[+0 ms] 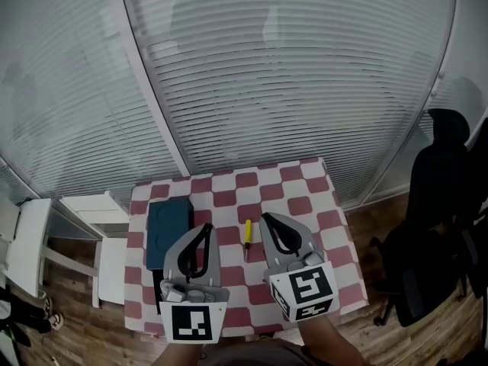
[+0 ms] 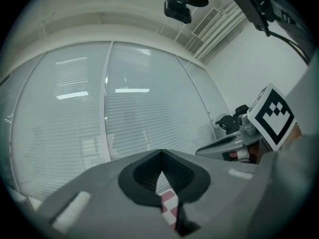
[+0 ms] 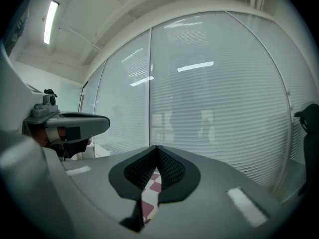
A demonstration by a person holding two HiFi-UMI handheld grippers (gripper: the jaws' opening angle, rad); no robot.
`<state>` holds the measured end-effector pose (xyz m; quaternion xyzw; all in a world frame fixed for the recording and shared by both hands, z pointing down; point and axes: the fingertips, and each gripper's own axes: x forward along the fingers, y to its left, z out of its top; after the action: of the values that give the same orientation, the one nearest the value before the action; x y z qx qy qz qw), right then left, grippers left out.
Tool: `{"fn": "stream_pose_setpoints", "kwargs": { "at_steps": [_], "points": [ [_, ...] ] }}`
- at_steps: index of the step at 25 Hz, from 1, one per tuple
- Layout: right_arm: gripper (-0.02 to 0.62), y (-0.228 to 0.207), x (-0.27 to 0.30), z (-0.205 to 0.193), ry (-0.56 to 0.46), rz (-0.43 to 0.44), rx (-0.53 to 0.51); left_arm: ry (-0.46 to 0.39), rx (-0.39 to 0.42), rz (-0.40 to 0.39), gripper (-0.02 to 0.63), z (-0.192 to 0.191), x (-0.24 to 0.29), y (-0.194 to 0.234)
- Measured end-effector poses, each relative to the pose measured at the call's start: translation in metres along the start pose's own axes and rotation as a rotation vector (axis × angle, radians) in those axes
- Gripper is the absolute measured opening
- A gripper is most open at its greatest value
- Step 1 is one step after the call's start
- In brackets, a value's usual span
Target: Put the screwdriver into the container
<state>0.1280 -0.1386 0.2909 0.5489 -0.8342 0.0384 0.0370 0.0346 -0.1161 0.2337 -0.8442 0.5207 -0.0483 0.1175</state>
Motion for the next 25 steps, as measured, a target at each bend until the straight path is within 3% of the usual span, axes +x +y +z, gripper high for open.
{"fn": "stream_pose_setpoints", "kwargs": {
  "at_steps": [13,25],
  "points": [
    [0.025,0.002,0.064,-0.037,0.137,-0.062,0.009,0.057,-0.094,-0.06,0.0,-0.041,0.034,0.047],
    [0.032,-0.003,0.098,-0.14,0.415,-0.121,0.112,0.142,-0.171,-0.153,0.0,-0.082,0.059,0.059]
  ]
}}
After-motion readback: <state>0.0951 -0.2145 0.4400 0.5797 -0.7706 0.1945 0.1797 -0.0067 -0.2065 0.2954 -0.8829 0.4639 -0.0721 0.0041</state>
